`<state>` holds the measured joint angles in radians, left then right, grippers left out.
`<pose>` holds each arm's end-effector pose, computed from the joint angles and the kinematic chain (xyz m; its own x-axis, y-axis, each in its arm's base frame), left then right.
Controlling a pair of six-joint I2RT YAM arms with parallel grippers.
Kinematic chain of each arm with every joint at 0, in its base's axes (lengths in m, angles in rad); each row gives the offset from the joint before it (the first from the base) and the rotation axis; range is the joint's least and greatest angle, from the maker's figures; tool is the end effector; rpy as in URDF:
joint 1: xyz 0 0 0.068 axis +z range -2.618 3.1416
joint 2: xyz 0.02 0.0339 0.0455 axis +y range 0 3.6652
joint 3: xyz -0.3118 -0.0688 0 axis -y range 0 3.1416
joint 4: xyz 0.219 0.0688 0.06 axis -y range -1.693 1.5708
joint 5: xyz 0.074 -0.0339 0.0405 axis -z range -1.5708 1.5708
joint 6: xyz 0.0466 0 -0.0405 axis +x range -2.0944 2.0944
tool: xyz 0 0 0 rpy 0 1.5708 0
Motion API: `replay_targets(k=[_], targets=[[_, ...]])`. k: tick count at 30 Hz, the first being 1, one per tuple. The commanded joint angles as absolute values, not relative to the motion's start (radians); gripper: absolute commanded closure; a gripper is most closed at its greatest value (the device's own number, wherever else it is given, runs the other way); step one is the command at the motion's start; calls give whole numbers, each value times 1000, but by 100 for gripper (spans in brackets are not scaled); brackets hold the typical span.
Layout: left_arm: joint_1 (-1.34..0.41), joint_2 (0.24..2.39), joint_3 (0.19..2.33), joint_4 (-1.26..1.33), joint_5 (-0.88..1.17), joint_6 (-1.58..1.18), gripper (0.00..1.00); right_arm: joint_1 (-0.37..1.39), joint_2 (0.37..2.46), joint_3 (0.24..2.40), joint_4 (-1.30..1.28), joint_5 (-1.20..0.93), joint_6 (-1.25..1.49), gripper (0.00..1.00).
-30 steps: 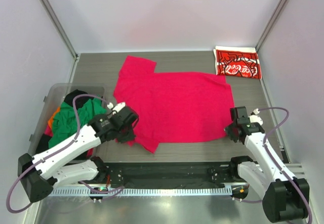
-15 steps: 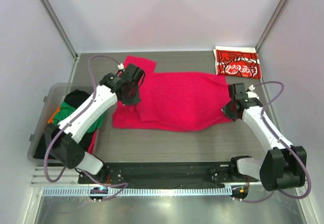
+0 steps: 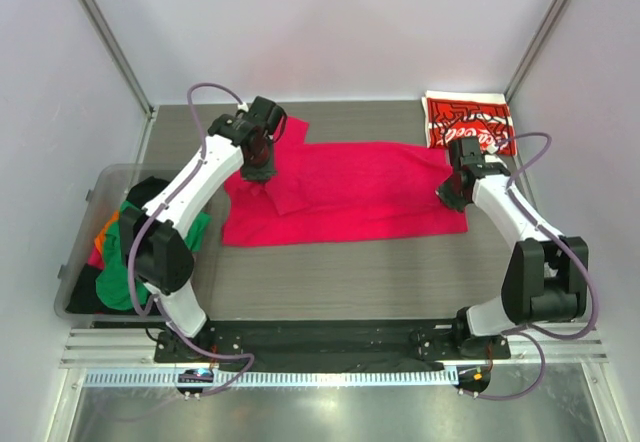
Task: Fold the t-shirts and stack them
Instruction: Fold the tshirt
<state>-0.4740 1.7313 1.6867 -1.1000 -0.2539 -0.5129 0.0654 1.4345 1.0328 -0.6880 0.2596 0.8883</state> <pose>0.3083 -0.1450 0.3630 -0.8774 -0.0837 -0.4724 -0.0931 0.9957 -0.0036 0.2580 0.0049 0.2865 -0.5150 0.7179 -0.4685 0.7214 0.6581 0.2156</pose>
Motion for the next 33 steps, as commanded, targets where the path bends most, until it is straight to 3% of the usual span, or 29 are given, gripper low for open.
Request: replay_targets(k=[1,11,13,14,16,17,20,21,28,33], targets=[[-449,1761,1738,-1118,-267,-473,100,51,1475,1098,-652,279,862,99],[-385,1948,1868,-1111,-241,-445,100,25,1601,1149,-629,281,864,98],[-367,2028,1948,-1130,-233,-442,97,12,1649,1179,-620,256,844,77],[-345,2055,1985,-1172,-230,-443,88,14,1672,1202,-618,232,819,39],[-321,2115,2096,-1228,-213,-462,67,-40,1741,1277,-629,163,749,7],[-311,2117,2118,-1258,-204,-471,49,-49,1756,1302,-647,152,732,1],[-302,2008,2060,-1205,-218,-494,24,-84,1724,1313,-709,176,695,0],[-302,1975,1984,-1187,-212,-502,23,-93,1701,1268,-710,181,696,0],[-304,1648,1490,-1005,-123,-623,23,-104,1476,967,-661,155,732,1],[-302,1432,1140,-786,-78,-734,23,-144,1404,822,-617,143,723,9]])
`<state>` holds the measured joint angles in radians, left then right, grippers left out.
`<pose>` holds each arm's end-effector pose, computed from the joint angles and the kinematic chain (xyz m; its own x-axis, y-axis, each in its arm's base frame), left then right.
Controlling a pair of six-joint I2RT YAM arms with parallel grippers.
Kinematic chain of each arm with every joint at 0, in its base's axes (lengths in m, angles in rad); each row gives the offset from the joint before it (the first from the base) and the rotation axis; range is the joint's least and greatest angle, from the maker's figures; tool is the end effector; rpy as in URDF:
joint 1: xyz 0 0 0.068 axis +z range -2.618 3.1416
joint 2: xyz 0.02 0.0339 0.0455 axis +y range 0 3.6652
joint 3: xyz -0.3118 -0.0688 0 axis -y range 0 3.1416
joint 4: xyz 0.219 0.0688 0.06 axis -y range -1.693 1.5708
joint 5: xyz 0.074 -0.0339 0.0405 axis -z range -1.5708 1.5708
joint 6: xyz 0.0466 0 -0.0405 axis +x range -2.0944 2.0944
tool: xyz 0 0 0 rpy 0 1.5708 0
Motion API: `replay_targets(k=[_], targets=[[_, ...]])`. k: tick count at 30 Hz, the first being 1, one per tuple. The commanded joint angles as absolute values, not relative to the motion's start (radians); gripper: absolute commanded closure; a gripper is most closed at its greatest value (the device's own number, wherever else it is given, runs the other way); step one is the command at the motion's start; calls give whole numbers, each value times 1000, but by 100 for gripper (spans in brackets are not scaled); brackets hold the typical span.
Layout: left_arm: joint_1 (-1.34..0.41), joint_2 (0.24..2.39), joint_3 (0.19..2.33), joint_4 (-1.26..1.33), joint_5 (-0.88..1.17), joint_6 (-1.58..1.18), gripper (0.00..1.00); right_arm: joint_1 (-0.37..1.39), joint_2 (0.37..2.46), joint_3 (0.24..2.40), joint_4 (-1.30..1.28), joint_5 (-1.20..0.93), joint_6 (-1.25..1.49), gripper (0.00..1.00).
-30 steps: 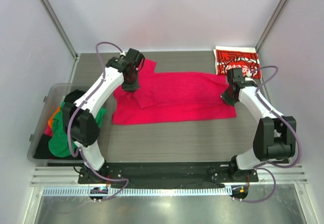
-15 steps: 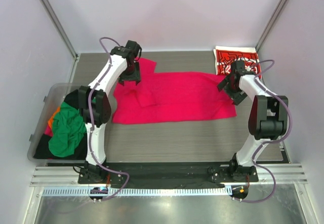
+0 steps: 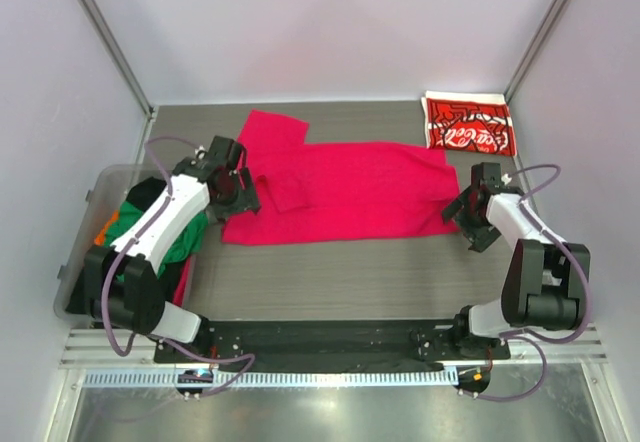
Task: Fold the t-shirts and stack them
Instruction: Fold the tshirt
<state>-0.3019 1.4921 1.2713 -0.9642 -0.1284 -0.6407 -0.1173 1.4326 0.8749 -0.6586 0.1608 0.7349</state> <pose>0.2572 -0.0739 0.3235 -0.8579 -0.3537 -0.3726 -0.3293 0.9353 -0.1298 0.2338 -0.0351 0.2448 -0.5765 0.7344 -0.3582 0.7512 0.6489 0.1213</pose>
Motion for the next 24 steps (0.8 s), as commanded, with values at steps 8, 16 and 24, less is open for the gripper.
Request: replay_targets(k=[8,16,24], targets=[[-302,1396,973,-649,-130,-799,24,-181,1477,834,-522,69,700,23],[-304,1384,870,-571,-213,-854,24,-183,1523,844,-454,31,689,35],[-304,1379,818,-572,-290,-908,25,-196,1588,894,-439,54,663,84]])
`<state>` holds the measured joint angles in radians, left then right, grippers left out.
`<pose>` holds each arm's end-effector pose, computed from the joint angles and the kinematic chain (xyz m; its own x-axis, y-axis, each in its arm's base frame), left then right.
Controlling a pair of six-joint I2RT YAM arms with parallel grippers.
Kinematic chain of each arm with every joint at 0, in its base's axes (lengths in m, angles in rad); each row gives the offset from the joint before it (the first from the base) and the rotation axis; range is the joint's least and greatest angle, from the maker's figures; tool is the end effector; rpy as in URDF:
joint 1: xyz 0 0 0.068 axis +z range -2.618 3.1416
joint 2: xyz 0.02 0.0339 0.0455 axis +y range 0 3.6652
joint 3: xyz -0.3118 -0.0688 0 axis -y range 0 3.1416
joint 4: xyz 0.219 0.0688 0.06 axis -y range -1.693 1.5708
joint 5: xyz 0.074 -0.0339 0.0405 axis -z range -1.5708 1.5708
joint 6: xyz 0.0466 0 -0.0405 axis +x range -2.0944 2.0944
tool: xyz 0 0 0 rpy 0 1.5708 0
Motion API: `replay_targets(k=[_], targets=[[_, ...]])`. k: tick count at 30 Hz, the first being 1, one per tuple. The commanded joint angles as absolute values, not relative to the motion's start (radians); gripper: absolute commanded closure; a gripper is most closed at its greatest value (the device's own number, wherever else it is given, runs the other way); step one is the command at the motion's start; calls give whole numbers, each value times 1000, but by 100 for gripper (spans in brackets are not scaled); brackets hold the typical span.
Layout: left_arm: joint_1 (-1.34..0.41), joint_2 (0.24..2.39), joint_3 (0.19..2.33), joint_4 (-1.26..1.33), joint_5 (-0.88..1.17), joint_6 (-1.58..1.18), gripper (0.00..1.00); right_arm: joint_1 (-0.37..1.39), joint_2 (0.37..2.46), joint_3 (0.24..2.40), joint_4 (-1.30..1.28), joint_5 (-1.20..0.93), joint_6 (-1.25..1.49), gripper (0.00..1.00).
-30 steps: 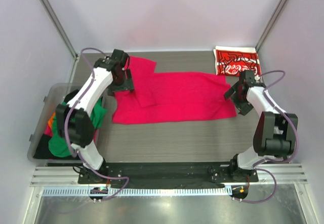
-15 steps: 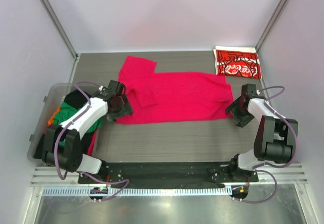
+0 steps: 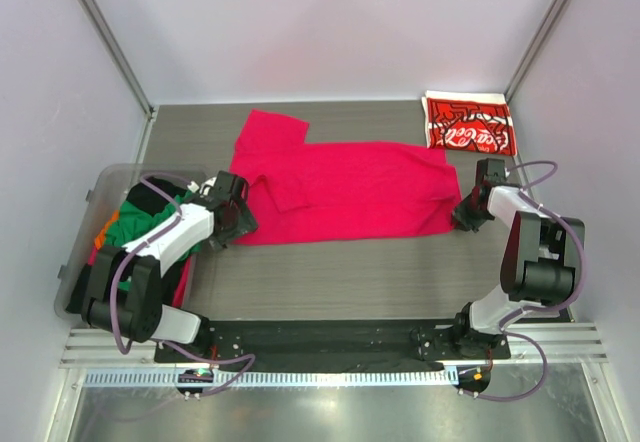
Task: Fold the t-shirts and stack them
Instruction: Fold the tshirt
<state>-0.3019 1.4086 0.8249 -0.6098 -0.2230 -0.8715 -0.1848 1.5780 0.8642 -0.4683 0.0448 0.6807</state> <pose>0.2221 -0.0584 0.2395 -0.7337 -0.5532 -0.3945 -0.5427 0.8265 -0.1496 0.2677 -0.0522 0.2157 -0.5809 0.7482 -0.3206 0.7281 0.6537 0.2063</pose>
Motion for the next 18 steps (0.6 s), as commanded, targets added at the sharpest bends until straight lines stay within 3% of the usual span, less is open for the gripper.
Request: replay_targets(k=[1,5,9,18], targets=[[-304,1379,813,-572,-299,-910,22,-198,1588,893,-440,54,663,89],[-304,1374,793,-568,-336,-927,18,-201,1586,882,-440,51,663,98],[-304,1413,792,-561,-345,-940,18,-202,1585,867,-440,48,660,99],[-304,1578,850,-528,-341,-959,36,-204,1589,861,-442,37,660,99]])
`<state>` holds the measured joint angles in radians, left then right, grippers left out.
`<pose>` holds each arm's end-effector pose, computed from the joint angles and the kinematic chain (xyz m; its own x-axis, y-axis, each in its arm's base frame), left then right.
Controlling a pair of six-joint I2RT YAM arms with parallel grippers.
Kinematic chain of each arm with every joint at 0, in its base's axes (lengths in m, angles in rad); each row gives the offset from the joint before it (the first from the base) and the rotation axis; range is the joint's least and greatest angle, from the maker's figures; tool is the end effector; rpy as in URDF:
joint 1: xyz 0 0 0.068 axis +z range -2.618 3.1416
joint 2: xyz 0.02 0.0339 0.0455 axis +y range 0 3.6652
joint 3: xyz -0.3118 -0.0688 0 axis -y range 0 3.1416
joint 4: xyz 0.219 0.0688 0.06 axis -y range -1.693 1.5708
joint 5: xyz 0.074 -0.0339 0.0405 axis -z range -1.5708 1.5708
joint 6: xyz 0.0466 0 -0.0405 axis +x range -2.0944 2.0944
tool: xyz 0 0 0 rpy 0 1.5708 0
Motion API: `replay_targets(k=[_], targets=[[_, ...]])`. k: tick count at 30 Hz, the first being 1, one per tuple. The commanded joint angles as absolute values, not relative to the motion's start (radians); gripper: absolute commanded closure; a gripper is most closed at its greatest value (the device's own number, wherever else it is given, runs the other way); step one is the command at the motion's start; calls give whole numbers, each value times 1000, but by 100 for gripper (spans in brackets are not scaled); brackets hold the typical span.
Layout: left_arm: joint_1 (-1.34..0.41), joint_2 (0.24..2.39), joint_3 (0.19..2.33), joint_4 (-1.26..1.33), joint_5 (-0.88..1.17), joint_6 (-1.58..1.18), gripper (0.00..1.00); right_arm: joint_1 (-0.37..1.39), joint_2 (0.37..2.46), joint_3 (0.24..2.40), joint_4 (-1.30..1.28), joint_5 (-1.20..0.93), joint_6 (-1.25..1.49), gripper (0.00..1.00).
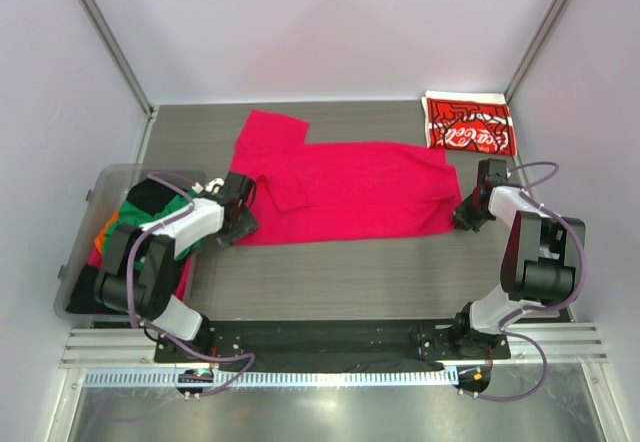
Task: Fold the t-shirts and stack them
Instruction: Fold the tshirt
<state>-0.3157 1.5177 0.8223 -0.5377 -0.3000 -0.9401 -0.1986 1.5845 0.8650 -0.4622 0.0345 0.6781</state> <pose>0.2413 -0.0643 0.2188 -0.6933 -0.5852 -0.4206 -0.6043 0.7900 -0.1031 0.2686 -0.0557 0.2145 -0.5747 0.7552 -0.3154 0.7326 0.6465 0.2131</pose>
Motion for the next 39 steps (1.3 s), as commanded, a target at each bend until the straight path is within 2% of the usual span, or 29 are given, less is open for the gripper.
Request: replay_targets(k=[1,3,4,7,11,13,15,18,19,23,29,37,38,39], targets=[[-304,1610,859,-528,-336,-959,45,-203,1589,861,-443,38,660,99],[-304,1632,877,-529,-330,-960,60,-203,1591,862,-445,38,660,99],[-304,1638,885,-528,-328,-959,79,-204,1591,865,-449,40,661,99],[-304,1632,955,-558,-325,-947,100,-203,1600,902,-492,49,661,99],[-304,1605,1168,-699,-328,-905,100,-212,1594,1087,-604,32,647,99],[-304,1557,1282,-802,-375,-893,100,-236,1517,1159,-650,44,646,99],[-302,1479,1304,-847,-393,-881,99,-271,1458,1180,-664,37,641,99],[-302,1383,1231,-861,-376,-890,98,-284,1394,1138,-713,29,621,99],[-302,1361,1148,-861,-367,-911,99,-287,1362,1105,-719,28,620,99],[-304,1243,907,-798,-263,-980,99,-291,1272,871,-683,12,658,99],[-311,1106,683,-781,-206,-1029,97,-339,1203,700,-678,55,709,99],[-319,945,551,-818,-149,-1100,85,-402,1057,589,-713,66,775,98],[-330,933,549,-821,-146,-1106,81,-402,1042,588,-722,64,785,93],[-350,913,551,-828,-140,-1124,72,-403,1029,586,-735,52,811,86]])
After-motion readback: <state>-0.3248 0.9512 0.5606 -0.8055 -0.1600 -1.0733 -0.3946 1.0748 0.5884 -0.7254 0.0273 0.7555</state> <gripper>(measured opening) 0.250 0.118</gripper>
